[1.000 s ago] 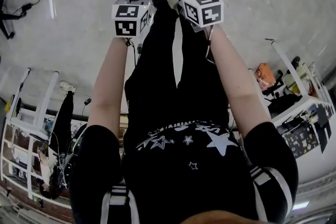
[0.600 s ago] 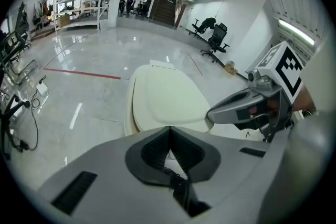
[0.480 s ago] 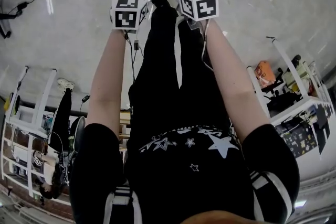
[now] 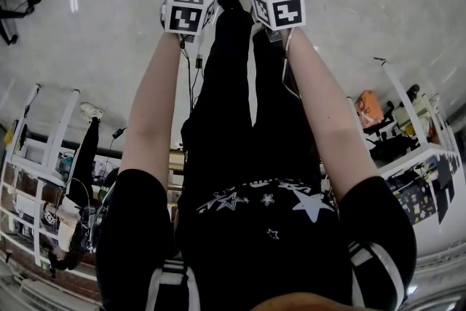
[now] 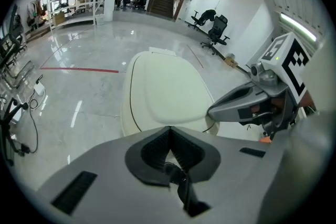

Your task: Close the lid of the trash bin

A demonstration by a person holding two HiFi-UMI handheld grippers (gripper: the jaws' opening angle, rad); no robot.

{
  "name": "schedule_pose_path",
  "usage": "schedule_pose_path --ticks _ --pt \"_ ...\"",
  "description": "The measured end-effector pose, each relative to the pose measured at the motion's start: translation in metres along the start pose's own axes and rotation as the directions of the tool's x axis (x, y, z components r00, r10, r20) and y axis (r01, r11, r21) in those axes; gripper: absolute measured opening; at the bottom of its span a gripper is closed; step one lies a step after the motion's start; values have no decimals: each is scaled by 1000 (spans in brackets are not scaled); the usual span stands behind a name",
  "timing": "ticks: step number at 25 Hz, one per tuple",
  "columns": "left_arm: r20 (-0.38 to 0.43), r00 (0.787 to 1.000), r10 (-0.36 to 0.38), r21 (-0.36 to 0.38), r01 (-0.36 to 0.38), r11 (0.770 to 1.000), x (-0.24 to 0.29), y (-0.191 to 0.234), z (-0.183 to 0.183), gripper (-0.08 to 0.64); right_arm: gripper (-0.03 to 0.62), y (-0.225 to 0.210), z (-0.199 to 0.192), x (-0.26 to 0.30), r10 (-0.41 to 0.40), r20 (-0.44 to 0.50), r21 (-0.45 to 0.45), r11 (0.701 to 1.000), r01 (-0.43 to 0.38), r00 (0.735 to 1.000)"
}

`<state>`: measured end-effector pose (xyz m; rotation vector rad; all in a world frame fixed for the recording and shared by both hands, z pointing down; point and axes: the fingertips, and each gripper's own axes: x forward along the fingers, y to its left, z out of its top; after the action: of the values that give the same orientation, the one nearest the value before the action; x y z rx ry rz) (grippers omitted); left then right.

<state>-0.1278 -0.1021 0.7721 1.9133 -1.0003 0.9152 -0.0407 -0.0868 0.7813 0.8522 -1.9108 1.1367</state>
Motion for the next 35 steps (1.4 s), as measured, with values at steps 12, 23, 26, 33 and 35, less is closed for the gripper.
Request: schedule_pose_path --ticks 12,23,26,33,35 --pt "-26 1000 4 -2 -4 1000 2 -2 4 11 6 -3 1 -5 -3 -32 24 1000 4 999" --pt "81 996 43 -72 -38 997 -31 -15 41 11 6 10 28 -36 32 17 -41 999 -31 999" --pt "128 990 57 -95 -45 994 -49 -25 53 11 6 18 33 -50 58 47 -59 997 -55 997" --pt "239 967 86 -93 -66 993 -96 -58 81 11 6 37 55 -105 102 135 -117 989 -87 986" --pt "272 957 103 -106 -76 991 -112 -69 89 11 6 42 57 -122 121 156 -135 986 -101 980"
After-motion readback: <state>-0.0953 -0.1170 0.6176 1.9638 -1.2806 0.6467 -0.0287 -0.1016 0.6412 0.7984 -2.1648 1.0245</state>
